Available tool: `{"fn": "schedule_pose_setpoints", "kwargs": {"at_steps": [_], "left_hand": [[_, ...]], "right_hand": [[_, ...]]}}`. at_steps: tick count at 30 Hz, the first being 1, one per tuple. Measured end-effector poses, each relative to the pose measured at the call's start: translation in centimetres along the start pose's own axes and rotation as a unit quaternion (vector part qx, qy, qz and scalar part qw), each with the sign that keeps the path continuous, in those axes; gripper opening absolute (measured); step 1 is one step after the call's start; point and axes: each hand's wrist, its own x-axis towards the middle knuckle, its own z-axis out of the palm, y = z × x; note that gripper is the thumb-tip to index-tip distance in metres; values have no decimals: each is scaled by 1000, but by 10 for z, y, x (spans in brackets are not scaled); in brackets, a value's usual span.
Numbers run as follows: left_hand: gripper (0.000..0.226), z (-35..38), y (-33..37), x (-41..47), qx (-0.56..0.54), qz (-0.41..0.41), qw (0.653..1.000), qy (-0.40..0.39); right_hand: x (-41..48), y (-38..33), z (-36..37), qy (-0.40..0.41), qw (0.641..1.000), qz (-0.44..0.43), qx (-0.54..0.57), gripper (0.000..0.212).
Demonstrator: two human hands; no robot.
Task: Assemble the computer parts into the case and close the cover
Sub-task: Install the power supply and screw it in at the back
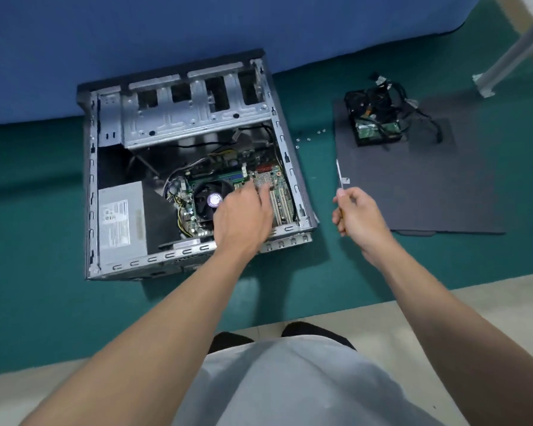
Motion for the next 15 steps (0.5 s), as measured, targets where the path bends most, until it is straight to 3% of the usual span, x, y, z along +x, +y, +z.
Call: {"fn": "schedule_pose_setpoints", "kwargs": {"at_steps": [5,8,15], "left_hand": [[50,2,2,6,-35,-50,998,-27],[50,4,4,7,-6,-74,997,-22],[37,9,6,7,45,-116,991,-51]], "right_hand": [[92,-10,14,-53,988,-17,-145,17],[134,-17,26,-25,973,-45,-227,11],[192,-22,53,35,945,-77,-316,21]]}}
